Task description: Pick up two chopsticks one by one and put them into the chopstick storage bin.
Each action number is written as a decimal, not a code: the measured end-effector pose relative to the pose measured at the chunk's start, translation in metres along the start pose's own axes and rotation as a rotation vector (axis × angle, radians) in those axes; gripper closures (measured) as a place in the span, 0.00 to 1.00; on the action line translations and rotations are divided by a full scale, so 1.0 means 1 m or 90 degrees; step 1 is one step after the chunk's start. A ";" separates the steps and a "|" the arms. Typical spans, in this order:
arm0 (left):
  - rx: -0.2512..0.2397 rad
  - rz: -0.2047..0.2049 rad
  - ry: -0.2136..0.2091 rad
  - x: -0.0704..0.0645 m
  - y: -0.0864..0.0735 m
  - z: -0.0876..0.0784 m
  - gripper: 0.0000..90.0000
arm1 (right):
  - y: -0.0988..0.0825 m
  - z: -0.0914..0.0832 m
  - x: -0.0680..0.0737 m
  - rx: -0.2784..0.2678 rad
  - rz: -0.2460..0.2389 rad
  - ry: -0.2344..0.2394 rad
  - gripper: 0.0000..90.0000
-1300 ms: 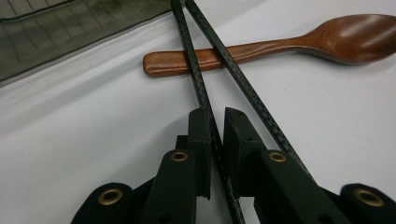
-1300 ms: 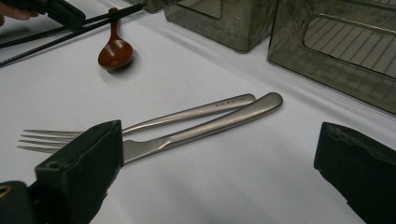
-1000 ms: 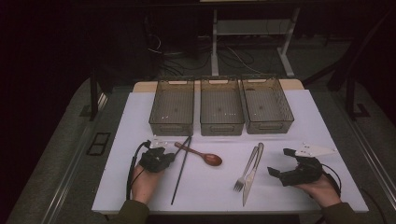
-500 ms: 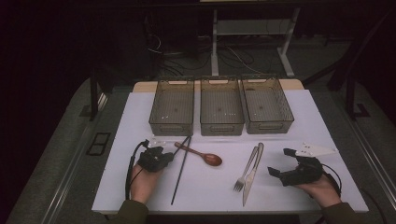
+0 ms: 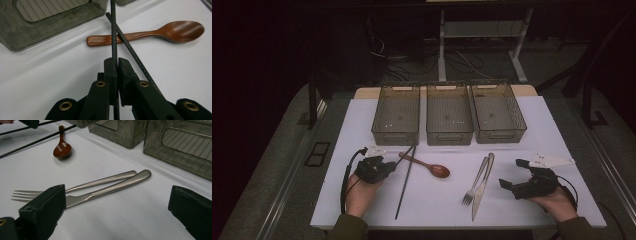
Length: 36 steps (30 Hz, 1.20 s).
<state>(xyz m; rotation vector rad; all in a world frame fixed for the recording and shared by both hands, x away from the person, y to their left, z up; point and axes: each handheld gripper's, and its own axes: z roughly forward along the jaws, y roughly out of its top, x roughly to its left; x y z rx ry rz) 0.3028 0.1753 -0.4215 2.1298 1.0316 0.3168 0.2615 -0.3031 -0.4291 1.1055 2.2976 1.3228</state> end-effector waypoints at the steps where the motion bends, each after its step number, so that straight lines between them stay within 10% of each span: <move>1: 0.000 0.002 -0.002 0.000 0.001 -0.001 0.95 | 0.000 0.000 0.000 0.000 0.000 0.000 0.01; 36: -0.046 0.029 -0.057 0.024 0.063 -0.025 0.94 | -0.001 0.003 -0.003 -0.001 0.015 0.011 0.01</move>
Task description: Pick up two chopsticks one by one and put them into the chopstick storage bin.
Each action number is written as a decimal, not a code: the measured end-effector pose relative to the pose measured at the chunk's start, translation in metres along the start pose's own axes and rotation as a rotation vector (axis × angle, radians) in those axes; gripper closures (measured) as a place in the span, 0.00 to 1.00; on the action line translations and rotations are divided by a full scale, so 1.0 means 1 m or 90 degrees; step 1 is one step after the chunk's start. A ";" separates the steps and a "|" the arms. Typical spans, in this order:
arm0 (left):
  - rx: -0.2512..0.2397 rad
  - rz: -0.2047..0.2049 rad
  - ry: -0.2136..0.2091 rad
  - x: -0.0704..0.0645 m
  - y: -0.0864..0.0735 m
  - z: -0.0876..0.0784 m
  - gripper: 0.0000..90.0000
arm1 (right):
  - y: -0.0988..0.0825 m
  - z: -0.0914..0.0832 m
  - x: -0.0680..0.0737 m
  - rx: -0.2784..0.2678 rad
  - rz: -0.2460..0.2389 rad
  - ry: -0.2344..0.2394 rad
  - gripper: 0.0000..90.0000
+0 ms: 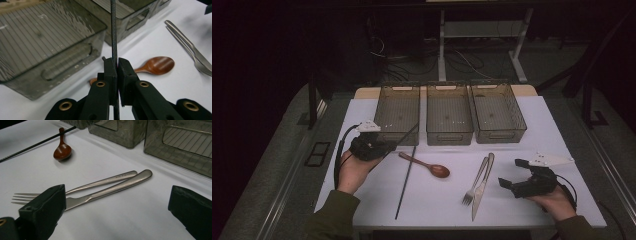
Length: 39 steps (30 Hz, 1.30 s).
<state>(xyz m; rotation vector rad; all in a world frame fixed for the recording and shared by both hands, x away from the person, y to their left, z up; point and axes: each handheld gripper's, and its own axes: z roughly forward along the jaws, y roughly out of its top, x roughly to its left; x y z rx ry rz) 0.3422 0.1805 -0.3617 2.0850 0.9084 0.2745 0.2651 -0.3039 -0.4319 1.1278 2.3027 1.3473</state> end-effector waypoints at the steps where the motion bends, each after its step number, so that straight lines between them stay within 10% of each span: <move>1: -0.007 -0.003 0.003 0.003 0.005 0.000 0.94 | -0.001 0.000 0.000 0.002 0.003 0.001 0.01; 39: -0.089 -0.009 0.017 0.071 0.084 0.045 0.94 | -0.004 -0.003 -0.001 -0.003 0.026 0.004 0.01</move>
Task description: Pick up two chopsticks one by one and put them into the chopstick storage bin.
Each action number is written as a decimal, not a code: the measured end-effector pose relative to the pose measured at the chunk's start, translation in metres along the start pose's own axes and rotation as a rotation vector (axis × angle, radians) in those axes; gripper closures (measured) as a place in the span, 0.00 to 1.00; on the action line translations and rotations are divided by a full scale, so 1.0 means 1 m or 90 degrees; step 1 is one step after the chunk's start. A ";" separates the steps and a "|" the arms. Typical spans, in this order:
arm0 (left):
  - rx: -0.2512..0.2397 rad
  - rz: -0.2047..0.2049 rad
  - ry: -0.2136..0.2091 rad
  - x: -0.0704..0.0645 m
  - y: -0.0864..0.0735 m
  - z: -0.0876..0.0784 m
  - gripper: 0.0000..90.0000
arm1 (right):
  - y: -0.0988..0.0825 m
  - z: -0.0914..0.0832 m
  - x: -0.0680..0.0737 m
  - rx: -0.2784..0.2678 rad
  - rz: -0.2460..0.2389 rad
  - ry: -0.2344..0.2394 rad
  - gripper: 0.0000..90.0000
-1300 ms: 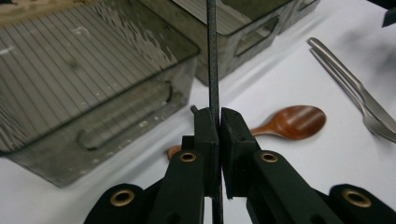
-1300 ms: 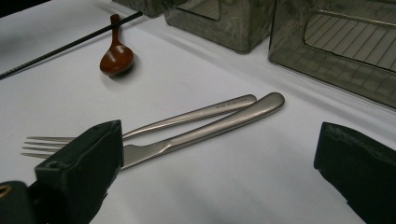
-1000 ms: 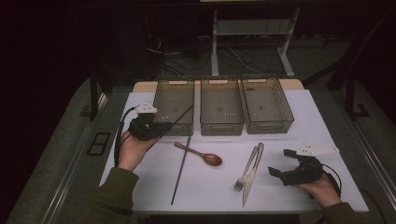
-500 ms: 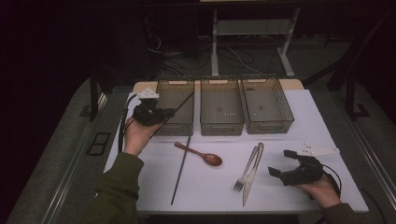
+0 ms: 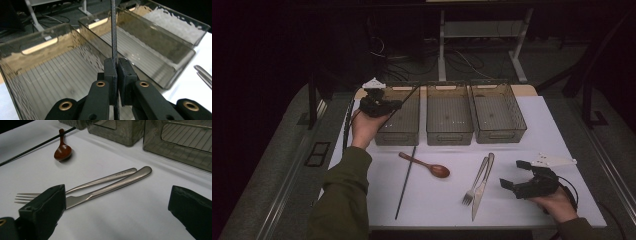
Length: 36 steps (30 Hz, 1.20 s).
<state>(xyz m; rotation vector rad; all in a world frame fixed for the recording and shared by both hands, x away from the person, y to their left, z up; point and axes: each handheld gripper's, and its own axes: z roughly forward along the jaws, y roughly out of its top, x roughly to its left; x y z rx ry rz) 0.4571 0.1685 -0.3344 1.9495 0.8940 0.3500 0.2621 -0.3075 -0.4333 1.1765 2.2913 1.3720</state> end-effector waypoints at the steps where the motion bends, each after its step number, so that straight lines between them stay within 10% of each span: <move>1: -0.001 0.000 0.001 0.002 0.002 0.002 0.94 | 0.000 0.000 0.000 0.000 0.001 -0.001 0.01; 13: -0.041 0.005 0.004 0.023 0.007 0.023 0.94 | 0.001 -0.001 0.000 -0.002 0.002 0.001 0.01; 36: 0.020 -0.022 0.049 0.041 -0.013 0.049 0.94 | 0.001 -0.003 -0.001 -0.005 0.000 0.003 0.01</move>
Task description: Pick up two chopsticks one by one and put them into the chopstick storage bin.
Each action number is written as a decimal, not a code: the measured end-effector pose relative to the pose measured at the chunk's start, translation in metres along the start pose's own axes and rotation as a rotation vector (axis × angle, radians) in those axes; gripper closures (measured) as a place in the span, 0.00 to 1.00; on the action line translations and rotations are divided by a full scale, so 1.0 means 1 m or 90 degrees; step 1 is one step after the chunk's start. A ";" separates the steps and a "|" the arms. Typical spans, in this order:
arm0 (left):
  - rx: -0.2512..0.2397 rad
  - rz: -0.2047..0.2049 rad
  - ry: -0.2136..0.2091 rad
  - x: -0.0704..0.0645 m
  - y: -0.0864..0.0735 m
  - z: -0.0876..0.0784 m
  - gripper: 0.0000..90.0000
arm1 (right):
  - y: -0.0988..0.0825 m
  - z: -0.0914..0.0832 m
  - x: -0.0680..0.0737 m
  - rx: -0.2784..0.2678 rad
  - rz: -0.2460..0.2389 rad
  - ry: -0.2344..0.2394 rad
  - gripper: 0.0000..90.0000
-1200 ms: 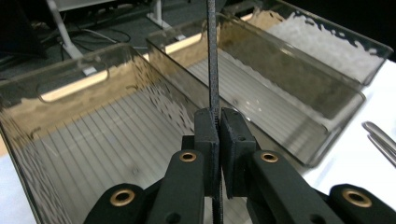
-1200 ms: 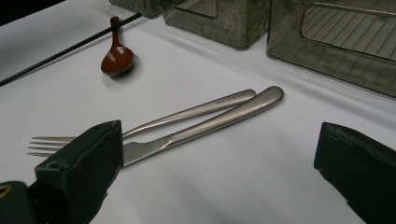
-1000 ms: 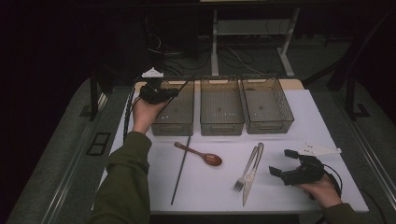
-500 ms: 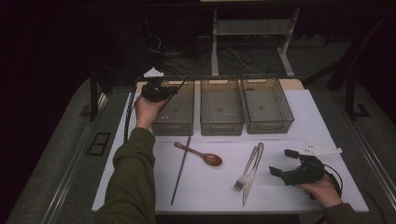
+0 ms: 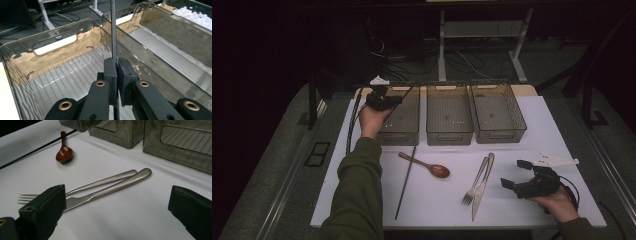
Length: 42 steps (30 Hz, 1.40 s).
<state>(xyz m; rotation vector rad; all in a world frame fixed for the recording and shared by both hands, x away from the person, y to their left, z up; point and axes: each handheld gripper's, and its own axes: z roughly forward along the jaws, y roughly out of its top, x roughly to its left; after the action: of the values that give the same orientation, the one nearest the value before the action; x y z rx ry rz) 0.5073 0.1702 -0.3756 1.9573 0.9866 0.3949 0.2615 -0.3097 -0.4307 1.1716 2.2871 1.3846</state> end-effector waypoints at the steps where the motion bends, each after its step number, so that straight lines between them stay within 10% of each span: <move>1: 0.005 0.002 0.002 0.000 0.000 0.000 0.94 | 0.000 0.000 0.000 0.001 0.000 0.001 0.01; 23: 0.007 0.006 0.024 -0.008 0.007 -0.008 0.70 | 0.000 0.000 0.000 -0.001 -0.001 -0.001 0.01; 42: 0.007 -0.023 0.003 -0.042 0.007 -0.055 0.40 | -0.001 0.001 0.000 0.004 -0.001 -0.003 0.01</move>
<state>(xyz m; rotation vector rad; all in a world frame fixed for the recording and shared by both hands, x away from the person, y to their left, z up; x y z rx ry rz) 0.4512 0.1670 -0.3352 1.9460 1.0271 0.3743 0.2611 -0.3092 -0.4318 1.1739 2.2903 1.3744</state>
